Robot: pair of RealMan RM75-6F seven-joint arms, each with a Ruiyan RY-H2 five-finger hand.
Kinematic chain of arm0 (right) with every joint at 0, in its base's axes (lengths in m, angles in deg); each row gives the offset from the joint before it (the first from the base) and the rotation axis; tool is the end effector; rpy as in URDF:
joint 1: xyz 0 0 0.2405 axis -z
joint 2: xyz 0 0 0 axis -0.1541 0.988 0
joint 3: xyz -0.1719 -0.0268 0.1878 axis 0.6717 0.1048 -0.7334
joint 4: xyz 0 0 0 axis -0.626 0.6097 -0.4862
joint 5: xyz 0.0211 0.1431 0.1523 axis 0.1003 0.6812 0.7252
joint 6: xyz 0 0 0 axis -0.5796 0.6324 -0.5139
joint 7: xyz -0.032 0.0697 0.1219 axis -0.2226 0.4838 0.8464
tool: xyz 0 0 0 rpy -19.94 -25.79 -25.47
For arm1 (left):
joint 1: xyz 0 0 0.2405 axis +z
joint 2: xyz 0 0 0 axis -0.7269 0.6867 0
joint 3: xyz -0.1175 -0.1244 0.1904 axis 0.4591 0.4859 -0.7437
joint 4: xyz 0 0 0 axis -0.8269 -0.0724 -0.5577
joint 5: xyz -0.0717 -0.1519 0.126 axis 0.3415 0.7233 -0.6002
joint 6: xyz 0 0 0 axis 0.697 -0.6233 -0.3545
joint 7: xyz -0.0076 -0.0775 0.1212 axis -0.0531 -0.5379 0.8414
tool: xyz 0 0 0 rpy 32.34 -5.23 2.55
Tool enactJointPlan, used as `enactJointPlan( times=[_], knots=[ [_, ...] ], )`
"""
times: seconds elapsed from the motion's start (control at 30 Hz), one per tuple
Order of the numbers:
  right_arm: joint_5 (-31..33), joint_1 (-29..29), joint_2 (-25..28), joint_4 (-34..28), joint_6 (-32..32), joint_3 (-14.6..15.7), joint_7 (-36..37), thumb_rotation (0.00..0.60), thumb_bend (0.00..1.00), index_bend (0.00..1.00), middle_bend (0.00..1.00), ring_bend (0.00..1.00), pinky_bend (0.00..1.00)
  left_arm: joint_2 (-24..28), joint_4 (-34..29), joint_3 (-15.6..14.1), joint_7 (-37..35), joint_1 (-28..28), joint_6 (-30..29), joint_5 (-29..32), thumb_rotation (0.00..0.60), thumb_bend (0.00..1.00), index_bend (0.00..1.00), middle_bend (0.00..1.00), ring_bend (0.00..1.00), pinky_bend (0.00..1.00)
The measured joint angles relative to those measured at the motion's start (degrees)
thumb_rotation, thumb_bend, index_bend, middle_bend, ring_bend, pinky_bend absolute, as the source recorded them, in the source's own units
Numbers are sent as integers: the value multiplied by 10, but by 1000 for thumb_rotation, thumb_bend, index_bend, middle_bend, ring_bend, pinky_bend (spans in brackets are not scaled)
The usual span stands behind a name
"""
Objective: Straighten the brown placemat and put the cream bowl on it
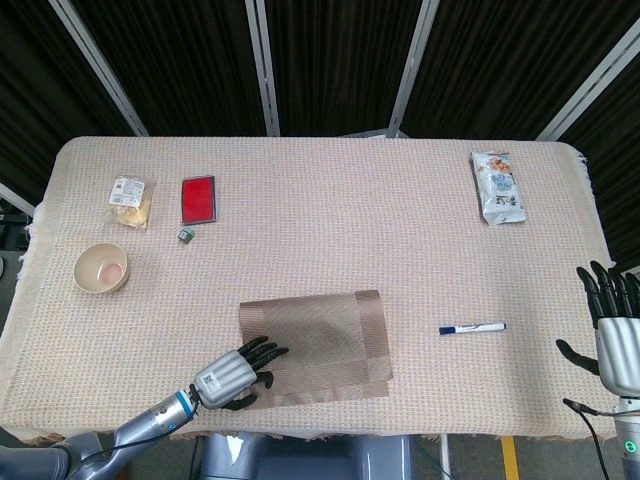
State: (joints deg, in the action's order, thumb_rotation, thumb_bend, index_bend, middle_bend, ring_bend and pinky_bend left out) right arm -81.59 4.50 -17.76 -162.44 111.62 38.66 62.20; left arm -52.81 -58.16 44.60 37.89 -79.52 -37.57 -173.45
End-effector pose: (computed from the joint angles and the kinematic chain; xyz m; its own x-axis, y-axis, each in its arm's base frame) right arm -0.2976 -0.1916 0.1930 0.5120 0.1271 0.8495 -0.8578 0.0230 0.5135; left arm -0.1942 0.2017 -0.0792 0.5422 0.3979 0.7401 0.6702 -0.7360 -0.0953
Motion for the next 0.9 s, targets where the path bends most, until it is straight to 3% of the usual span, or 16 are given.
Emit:
enactJointPlan(
  times=[0.6,0.77,0.9],
  knots=[
    [1,0,1,0,-1,0,3,600,0,0,0,0,0,-4,-2,10,-2,1,-5,11,600,504,598,0,0,0],
    [4,0,1,-1,-2,-1,2,600,0,0,0,0,0,2,-25,41,-3,-9,-11,22,600,513,614,0,0,0],
    [8,-1,0,-1,-3,-2,-1,600,0,0,0,0,0,9,-50,87,-2,-28,0,53,600,513,630,0,0,0]
  ],
)
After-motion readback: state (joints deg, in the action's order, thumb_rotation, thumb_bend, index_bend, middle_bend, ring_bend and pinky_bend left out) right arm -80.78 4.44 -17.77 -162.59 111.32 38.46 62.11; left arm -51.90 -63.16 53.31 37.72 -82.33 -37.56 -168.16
